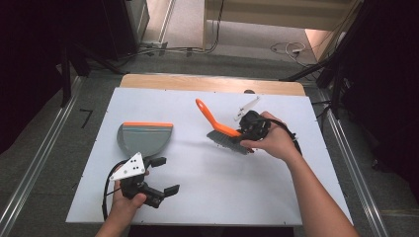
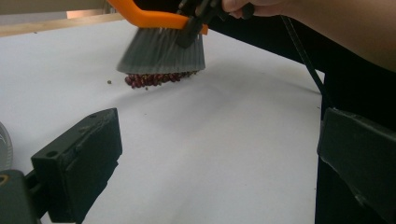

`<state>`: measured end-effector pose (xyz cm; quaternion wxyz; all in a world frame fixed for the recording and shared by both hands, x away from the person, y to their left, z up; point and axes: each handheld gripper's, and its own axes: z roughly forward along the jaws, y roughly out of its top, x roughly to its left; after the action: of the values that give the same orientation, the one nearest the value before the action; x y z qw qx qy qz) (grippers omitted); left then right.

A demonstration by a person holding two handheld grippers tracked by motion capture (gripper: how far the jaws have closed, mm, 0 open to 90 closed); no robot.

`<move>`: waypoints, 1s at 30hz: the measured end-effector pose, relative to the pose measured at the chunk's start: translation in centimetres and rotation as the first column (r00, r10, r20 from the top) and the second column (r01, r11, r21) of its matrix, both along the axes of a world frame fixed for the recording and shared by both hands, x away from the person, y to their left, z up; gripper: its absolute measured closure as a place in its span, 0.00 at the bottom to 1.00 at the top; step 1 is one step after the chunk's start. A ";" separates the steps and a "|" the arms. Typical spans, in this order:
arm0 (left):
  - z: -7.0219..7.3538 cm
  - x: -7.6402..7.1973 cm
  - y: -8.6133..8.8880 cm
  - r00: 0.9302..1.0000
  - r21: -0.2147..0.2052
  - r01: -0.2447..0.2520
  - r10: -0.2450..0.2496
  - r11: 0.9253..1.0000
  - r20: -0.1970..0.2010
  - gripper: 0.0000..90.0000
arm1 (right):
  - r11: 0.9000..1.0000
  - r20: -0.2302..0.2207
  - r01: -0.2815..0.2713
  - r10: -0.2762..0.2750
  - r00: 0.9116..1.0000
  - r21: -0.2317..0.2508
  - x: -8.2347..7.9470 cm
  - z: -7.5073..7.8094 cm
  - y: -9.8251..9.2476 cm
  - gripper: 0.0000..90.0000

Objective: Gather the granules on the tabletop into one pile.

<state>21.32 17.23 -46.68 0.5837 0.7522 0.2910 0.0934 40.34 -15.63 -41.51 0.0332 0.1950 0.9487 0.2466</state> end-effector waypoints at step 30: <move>0.1 -0.1 -0.1 1.000 -0.001 0.005 -0.005 1.000 -0.001 0.01 | 0.812 -0.301 0.582 -0.547 0.781 0.035 1.2 -3.4 0.2 0.76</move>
<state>21.23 17.16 -46.63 0.5844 0.7526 0.2894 0.0914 41.52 -15.38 -44.91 -0.0396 0.5044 0.8240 0.2549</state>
